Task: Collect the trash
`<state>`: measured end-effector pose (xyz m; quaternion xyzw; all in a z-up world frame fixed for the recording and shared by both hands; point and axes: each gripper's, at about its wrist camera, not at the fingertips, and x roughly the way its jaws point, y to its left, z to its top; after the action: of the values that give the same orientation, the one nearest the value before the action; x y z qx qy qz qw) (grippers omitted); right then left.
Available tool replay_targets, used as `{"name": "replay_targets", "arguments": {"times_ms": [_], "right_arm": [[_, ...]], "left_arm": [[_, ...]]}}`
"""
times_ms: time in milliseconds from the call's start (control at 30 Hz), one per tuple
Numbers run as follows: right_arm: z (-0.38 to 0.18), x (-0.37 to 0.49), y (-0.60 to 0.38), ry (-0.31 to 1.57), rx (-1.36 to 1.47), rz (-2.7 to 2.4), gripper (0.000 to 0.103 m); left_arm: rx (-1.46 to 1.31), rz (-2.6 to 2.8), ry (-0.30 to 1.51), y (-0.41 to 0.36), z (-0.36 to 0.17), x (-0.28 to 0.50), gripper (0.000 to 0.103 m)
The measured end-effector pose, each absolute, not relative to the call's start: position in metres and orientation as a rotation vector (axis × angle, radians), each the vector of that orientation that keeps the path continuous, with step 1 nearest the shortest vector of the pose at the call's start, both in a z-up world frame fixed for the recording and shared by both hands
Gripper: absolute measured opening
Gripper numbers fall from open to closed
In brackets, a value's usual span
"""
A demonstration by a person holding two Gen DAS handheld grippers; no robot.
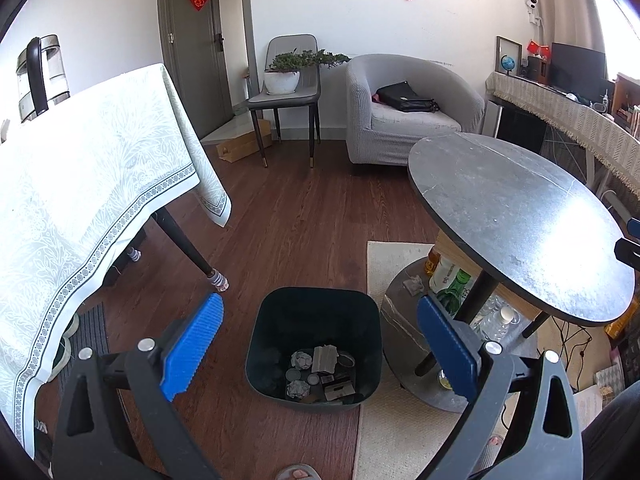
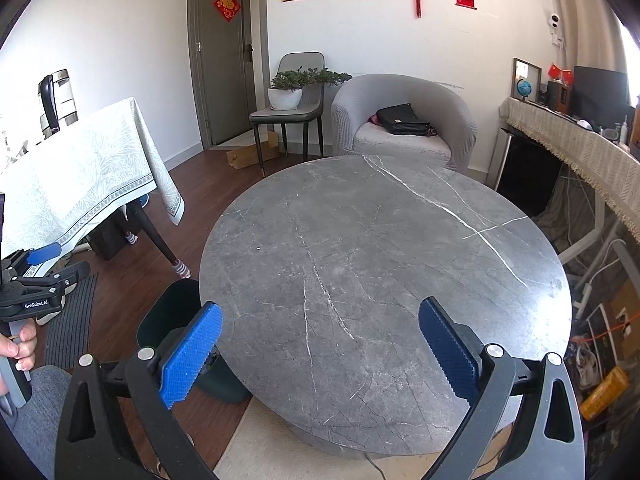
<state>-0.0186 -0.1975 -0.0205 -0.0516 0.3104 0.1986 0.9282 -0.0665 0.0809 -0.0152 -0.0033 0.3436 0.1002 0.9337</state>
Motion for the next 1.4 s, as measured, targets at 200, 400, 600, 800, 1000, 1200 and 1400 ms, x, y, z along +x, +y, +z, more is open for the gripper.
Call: {"name": "replay_targets", "arguments": {"times_ms": [200, 400, 600, 800, 1000, 1200, 1400], "right_arm": [[-0.0216, -0.0189, -0.1959, 0.642, -0.111, 0.415, 0.099], [-0.0202, -0.0207, -0.1950, 0.636, -0.117, 0.415, 0.099], [-0.0180, -0.0215, -0.1934, 0.630, -0.127, 0.417, 0.099], [-0.0180, -0.0234, -0.1909, 0.627, -0.129, 0.416, 0.099], [-0.0179, -0.0236, -0.1905, 0.627, -0.130, 0.416, 0.099], [-0.0180, -0.0241, -0.1900, 0.625, -0.134, 0.415, 0.099], [-0.0177, -0.0244, -0.1892, 0.624, -0.138, 0.416, 0.099]], "left_arm": [[0.008, 0.204, 0.705, 0.0772, -0.0166, -0.0653, 0.099], [-0.006, 0.195, 0.705, 0.0772, -0.0174, -0.0641, 0.099], [-0.013, 0.196, 0.704, 0.0768, -0.0176, -0.0651, 0.099], [-0.023, 0.199, 0.703, 0.0783, -0.0171, -0.0661, 0.099], [-0.021, 0.199, 0.703, 0.0787, -0.0172, -0.0660, 0.099], [-0.021, 0.198, 0.702, 0.0786, -0.0171, -0.0662, 0.099], [-0.022, 0.198, 0.702, 0.0786, -0.0170, -0.0661, 0.099]]}}
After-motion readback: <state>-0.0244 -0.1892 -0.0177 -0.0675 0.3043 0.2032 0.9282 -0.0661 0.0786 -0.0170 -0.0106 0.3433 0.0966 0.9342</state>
